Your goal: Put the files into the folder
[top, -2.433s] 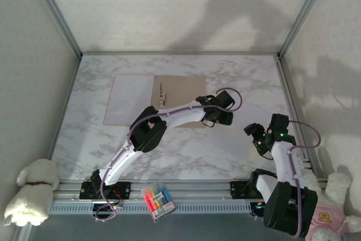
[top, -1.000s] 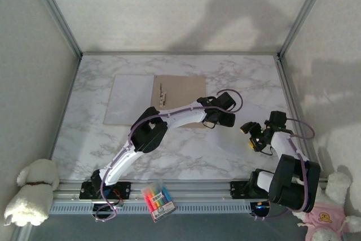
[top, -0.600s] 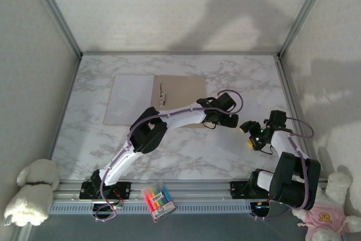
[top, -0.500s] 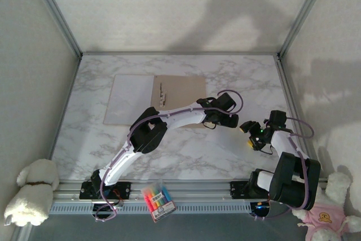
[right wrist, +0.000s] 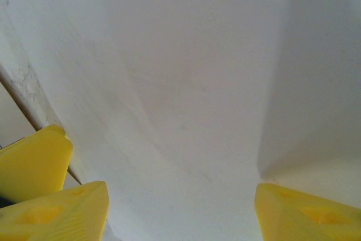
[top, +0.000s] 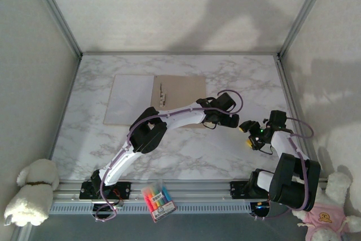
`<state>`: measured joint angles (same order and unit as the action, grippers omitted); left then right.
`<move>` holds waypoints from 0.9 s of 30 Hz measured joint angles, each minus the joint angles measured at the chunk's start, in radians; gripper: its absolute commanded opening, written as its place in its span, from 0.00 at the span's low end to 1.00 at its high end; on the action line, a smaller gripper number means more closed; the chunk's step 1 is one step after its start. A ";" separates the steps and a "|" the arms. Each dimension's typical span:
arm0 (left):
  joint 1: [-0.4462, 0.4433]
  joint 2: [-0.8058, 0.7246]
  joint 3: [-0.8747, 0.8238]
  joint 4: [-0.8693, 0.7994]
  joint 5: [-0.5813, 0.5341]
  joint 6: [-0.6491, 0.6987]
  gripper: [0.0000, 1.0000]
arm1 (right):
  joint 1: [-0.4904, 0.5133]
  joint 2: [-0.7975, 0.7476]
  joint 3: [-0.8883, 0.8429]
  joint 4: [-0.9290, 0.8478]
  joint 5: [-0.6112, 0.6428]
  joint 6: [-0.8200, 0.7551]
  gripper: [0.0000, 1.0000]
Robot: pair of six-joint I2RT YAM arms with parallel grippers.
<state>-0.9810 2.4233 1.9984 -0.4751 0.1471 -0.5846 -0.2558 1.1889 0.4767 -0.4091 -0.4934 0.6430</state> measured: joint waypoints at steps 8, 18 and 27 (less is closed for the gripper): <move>0.001 -0.001 -0.004 0.003 0.000 0.000 0.98 | 0.000 -0.006 0.006 -0.031 0.025 -0.005 0.73; 0.001 -0.001 -0.005 0.003 -0.001 0.000 0.98 | 0.000 -0.090 0.060 -0.136 0.180 -0.031 0.78; 0.001 -0.001 -0.005 0.003 0.000 0.000 0.99 | 0.000 0.009 0.059 -0.118 0.173 -0.030 0.73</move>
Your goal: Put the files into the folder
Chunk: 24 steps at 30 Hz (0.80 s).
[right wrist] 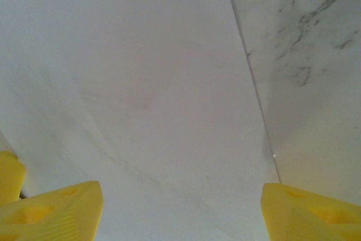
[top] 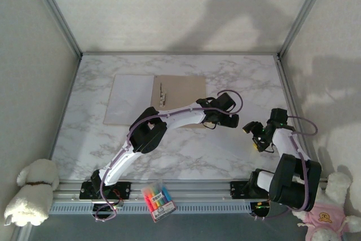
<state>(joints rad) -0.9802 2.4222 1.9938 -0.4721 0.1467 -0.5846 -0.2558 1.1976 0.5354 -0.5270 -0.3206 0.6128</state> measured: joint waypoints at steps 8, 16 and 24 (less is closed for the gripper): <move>0.000 0.000 0.000 0.000 0.001 0.000 0.99 | 0.000 0.056 -0.003 0.073 -0.075 0.003 0.69; 0.000 0.000 0.000 0.000 0.004 -0.001 0.99 | 0.000 0.080 -0.005 0.122 -0.133 0.005 0.68; 0.000 0.000 0.000 0.001 0.004 -0.008 1.00 | 0.000 0.068 -0.021 0.140 -0.156 0.016 0.68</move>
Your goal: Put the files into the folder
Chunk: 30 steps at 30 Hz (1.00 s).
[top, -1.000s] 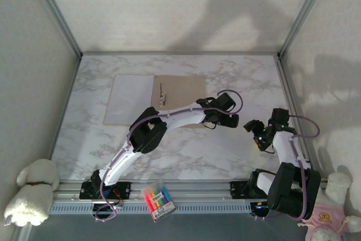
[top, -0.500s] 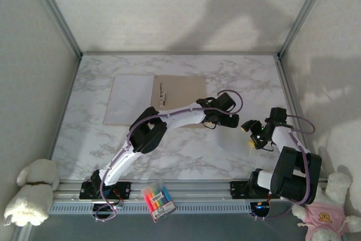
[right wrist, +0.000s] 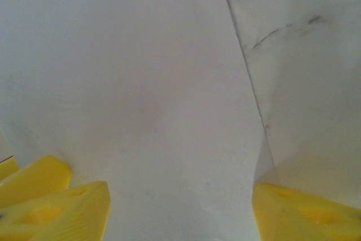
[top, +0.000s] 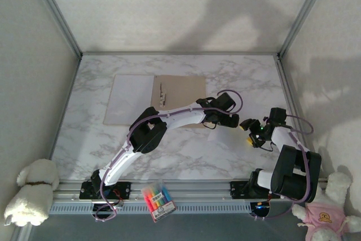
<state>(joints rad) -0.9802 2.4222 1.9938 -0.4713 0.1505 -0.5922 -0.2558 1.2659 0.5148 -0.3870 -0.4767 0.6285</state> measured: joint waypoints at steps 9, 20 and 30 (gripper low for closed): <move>0.001 0.000 -0.001 0.000 0.000 -0.006 0.95 | 0.000 -0.010 -0.013 0.007 -0.022 0.015 0.68; 0.018 -0.014 -0.034 0.016 0.008 -0.044 0.73 | 0.000 -0.029 -0.014 0.002 -0.038 0.023 0.68; 0.031 -0.022 -0.052 0.027 0.031 -0.079 0.70 | 0.000 -0.077 -0.012 -0.024 -0.051 0.026 0.70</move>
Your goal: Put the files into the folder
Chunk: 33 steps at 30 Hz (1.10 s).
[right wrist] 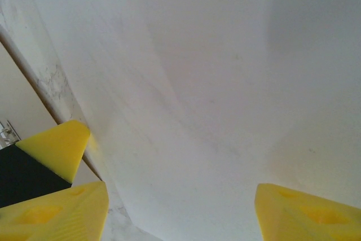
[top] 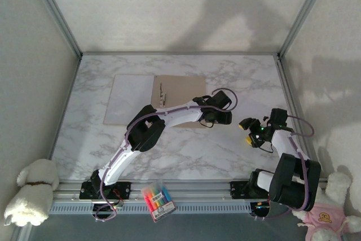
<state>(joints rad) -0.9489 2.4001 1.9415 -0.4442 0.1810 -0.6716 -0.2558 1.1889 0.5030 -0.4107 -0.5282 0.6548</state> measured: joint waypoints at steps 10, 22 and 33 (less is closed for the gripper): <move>0.000 0.000 0.000 0.008 0.006 -0.003 0.76 | 0.000 -0.015 0.042 -0.093 0.108 -0.034 0.77; -0.004 0.000 0.000 0.014 0.006 -0.002 0.82 | 0.000 0.027 0.046 -0.125 0.214 -0.061 0.73; -0.012 -0.003 0.000 0.024 0.006 0.005 0.94 | 0.000 0.084 0.041 -0.026 0.099 -0.055 0.71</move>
<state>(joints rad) -0.9607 2.3970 1.9415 -0.4206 0.1871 -0.6662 -0.2558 1.2728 0.5442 -0.4366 -0.4290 0.5999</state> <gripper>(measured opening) 0.920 0.715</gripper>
